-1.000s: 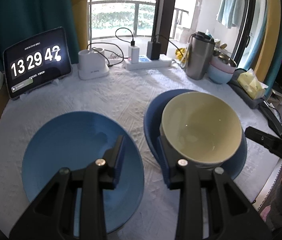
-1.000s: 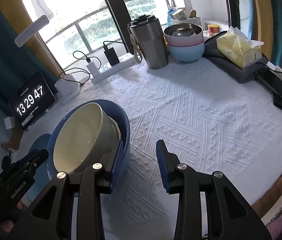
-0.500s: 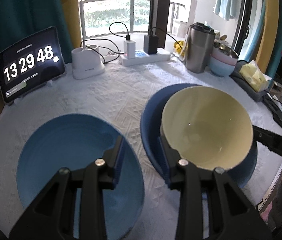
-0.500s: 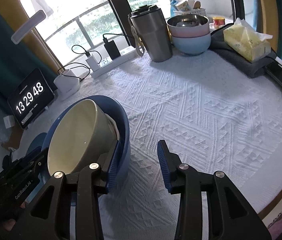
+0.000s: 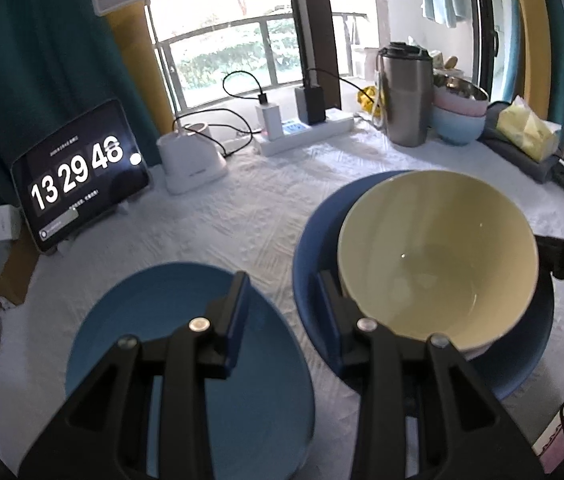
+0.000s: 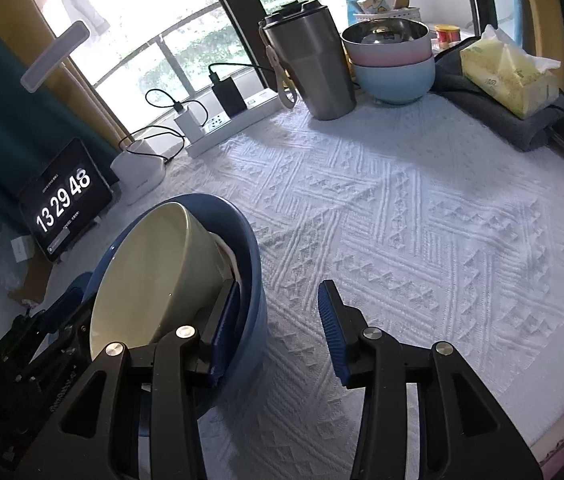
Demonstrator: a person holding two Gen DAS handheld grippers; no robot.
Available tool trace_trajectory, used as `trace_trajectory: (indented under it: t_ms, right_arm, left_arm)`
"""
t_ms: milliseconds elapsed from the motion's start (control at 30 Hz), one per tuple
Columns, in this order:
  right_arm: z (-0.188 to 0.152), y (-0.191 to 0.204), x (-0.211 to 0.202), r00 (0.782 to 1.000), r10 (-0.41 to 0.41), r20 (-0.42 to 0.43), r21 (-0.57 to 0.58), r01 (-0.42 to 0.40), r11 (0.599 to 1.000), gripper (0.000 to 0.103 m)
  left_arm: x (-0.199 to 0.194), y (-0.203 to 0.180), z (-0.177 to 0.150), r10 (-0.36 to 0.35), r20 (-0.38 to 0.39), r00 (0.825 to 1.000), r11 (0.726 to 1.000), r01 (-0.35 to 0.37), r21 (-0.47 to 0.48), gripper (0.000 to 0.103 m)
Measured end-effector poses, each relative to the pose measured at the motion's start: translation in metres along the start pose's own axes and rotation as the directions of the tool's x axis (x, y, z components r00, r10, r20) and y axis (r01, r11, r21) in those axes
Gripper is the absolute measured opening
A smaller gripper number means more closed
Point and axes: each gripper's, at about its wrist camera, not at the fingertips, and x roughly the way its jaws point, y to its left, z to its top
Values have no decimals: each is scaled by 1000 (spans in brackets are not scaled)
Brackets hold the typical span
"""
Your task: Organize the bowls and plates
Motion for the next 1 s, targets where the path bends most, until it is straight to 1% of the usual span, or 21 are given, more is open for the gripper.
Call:
trace_trajectory:
  t_ms: [100, 200, 267, 367, 400, 433, 500, 533, 567, 600, 667, 833, 1000]
  right_arm:
    - [1, -3, 1, 1000, 10, -7, 18, -10, 1000, 43]
    - [1, -2, 1, 1000, 12, -2, 15, -12, 1000, 43]
    - [0, -1, 1, 1000, 7, 10, 8, -7, 1000, 43]
    - [-2, 0, 0, 1000, 6, 25, 5, -6, 1000, 42]
    - [-2, 0, 0, 1000, 7, 27, 6, -7, 1000, 40]
    - [-3, 0, 0, 999, 17, 30, 5, -17, 1000, 38]
    - [-4, 3, -1, 999, 27, 36, -2, -27, 1000, 27]
    - [-4, 6, -1, 999, 28, 38, -11, -27, 1000, 24]
    - [-5, 10, -2, 999, 25, 45, -24, -23, 999, 17]
    - [-5, 13, -2, 999, 22, 49, -36, -20, 999, 14]
    - [-7, 20, -2, 998, -15, 69, -49, 18, 999, 14]
    - [-7, 19, -3, 997, -5, 74, -35, 7, 999, 13]
    - [-7, 20, -5, 997, -13, 75, -33, 15, 999, 13]
  left_arm:
    - [2, 6, 1, -53, -8, 999, 998, 53, -37, 32]
    - [3, 8, 0, -68, 0, 998, 996, 67, -58, 32]
    - [3, 7, 0, -87, 9, 996, 994, 87, -66, 26]
    - [2, 5, -1, -99, 20, 995, 993, 100, -65, 21]
    - [2, 5, -1, -105, 22, 994, 992, 106, -66, 18]
    - [2, 3, -1, -118, 22, 993, 991, 119, -67, 13]
    - [1, 1, -1, -109, 31, 994, 992, 111, -66, 12]
    - [0, 1, -1, -110, 35, 993, 992, 112, -66, 12]
    - [0, 1, 0, -117, 34, 993, 990, 120, -74, 12]
    - [1, 3, 0, -124, 31, 992, 989, 126, -81, 12]
    - [1, 5, 0, -140, 30, 990, 986, 142, -83, 12]
    - [-1, 5, 0, -151, 27, 988, 984, 153, -87, 12]
    - [-1, 6, 0, -168, 19, 986, 981, 169, -98, 12]
